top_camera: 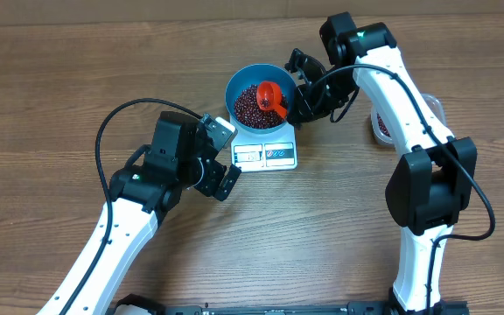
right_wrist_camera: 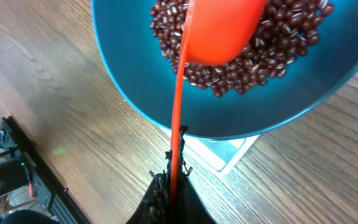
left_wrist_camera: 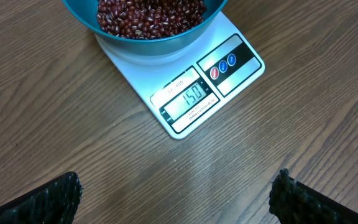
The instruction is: Scoop item into bowl and weigh 150g on scale
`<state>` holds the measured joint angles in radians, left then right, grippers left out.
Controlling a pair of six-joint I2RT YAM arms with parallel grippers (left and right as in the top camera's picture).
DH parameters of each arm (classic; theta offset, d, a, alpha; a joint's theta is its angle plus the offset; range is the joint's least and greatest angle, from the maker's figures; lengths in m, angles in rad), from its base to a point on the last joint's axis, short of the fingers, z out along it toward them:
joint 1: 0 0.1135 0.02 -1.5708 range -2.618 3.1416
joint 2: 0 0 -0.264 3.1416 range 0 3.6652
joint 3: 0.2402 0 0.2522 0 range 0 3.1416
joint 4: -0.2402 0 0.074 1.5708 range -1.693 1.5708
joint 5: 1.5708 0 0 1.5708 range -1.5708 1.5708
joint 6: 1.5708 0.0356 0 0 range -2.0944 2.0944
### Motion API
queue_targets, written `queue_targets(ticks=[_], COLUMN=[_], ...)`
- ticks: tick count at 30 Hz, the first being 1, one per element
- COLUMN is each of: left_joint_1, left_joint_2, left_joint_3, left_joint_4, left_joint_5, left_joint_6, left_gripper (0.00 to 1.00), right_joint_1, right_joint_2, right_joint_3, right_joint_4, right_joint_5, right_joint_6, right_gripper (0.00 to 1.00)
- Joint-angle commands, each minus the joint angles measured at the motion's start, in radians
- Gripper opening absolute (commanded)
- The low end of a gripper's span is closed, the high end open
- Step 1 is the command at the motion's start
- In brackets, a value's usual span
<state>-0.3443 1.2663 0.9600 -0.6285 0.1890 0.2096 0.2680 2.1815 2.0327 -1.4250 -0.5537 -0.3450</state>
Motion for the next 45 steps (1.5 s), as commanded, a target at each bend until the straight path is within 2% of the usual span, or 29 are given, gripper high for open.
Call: queue_targets(ticks=[1,26,35,45], left_joint_1=[0.003,0.003,0.003,0.003], left_joint_2=[0.006,0.006,0.006,0.006], left_joint_3=[-0.002,-0.002,-0.002,-0.002], left_joint_4=[0.001,0.001,0.001,0.001], left_joint_5=[-0.006,-0.006,-0.006,-0.006], left_joint_6=[-0.011,-0.011,-0.011,-0.011], left_gripper=[1.0,0.99,1.0,1.0], right_joint_1=[-0.008,-0.061,-0.001,0.119], right_joint_2=[-0.058,-0.182,-0.182,-0.183], right_joint_3=[0.037,0.037,0.037,0.038], right_joint_4=[0.0,-0.046,-0.033,0.007], right_joint_5=[-0.043,-0.026,0.165,0.485], right_joint_6=[-0.031,-0.029,0.037,0.137], right_gripper=[0.04,0.04,0.04,0.04])
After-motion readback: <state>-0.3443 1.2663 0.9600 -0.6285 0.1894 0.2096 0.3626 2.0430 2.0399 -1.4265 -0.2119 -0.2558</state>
